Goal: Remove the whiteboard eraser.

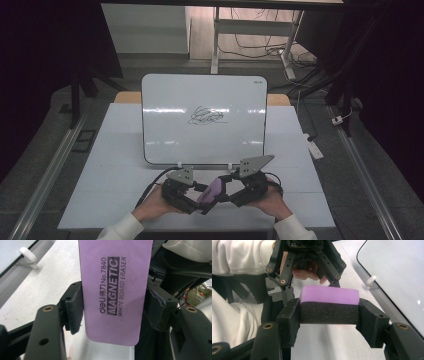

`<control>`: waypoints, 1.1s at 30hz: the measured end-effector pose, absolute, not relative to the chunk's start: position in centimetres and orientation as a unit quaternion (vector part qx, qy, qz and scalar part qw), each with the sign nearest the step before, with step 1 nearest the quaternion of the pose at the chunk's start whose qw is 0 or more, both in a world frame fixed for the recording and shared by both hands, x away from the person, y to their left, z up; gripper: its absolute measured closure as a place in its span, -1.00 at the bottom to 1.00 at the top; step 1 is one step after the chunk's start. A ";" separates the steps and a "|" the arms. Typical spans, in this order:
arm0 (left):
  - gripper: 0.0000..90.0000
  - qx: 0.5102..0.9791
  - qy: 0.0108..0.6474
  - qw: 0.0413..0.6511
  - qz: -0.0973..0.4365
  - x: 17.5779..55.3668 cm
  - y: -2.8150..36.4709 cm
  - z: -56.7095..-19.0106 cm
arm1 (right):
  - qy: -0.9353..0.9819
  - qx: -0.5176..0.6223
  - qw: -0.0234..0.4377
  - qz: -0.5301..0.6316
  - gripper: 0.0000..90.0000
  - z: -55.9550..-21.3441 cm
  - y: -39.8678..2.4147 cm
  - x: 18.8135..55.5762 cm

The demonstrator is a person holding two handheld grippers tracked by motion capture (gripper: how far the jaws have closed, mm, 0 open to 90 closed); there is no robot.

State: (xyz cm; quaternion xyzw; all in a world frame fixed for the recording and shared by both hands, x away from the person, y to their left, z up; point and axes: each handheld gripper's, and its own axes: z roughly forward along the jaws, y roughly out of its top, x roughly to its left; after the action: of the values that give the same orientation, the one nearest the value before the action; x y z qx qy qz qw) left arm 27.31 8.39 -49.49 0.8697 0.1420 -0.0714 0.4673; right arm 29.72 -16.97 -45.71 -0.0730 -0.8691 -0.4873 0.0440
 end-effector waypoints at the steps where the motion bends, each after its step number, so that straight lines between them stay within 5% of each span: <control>1: -0.16 0.870 0.141 0.466 -0.074 27.3 8.4 -49.5 | -0.869 -0.072 0.046 -0.487 -0.14 -45.7 -16.9 29.7; 13: -0.09 0.873 0.145 0.459 -0.078 27.4 8.3 -49.7 | -0.874 -0.070 0.047 -0.479 -0.18 -46.0 -16.6 29.6; 18: -0.09 0.873 0.161 0.457 -0.057 27.2 8.6 -49.5 | -0.861 -0.100 0.021 -0.499 -0.49 -45.8 -16.8 29.7; 22: -0.09 0.870 0.180 0.457 -0.030 27.2 9.4 -49.0 | -0.838 -0.131 -0.003 -0.530 -0.51 -45.5 -18.0 29.7; 28: -0.09 0.868 0.213 0.449 0.018 26.9 10.6 -48.2 | -0.823 -0.189 -0.117 -0.522 -0.47 -46.0 -21.1 28.6; 33: -0.09 0.867 0.230 0.441 0.039 27.0 11.3 -47.7 | -0.817 -0.220 -0.166 -0.507 -0.46 -46.7 -23.1 28.1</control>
State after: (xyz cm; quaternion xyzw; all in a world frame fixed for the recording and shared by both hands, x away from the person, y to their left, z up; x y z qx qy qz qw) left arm 26.97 11.26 -47.71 0.8665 0.2299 0.0387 0.4414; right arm 28.08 -23.08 -46.73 -0.2203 -0.8166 -0.5072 -0.1658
